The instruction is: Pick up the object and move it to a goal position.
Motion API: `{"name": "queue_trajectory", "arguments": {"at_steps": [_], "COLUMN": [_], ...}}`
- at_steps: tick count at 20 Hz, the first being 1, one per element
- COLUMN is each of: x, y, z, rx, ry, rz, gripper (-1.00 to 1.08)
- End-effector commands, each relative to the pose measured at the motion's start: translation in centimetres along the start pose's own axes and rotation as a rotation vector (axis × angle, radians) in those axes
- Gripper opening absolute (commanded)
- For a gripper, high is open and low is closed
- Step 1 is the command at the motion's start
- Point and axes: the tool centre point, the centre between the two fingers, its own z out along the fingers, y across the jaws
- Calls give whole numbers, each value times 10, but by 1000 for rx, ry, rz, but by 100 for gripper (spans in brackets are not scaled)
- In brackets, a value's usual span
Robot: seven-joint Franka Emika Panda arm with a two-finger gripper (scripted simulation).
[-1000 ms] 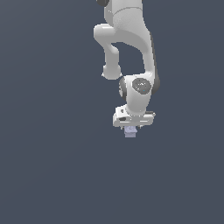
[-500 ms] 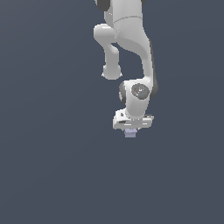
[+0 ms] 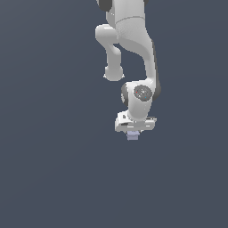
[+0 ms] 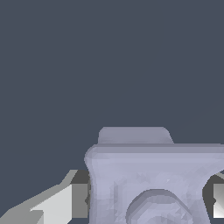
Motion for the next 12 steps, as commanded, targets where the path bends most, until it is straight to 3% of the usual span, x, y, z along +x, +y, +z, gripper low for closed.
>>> {"name": "queue_trajectory", "arguments": {"at_steps": [1, 12], "x": [0, -7], "y": [0, -12], "z": [-1, -45], "rx": [0, 0], "ry": [0, 0], "rz": [0, 0], "gripper": [-100, -100]}}
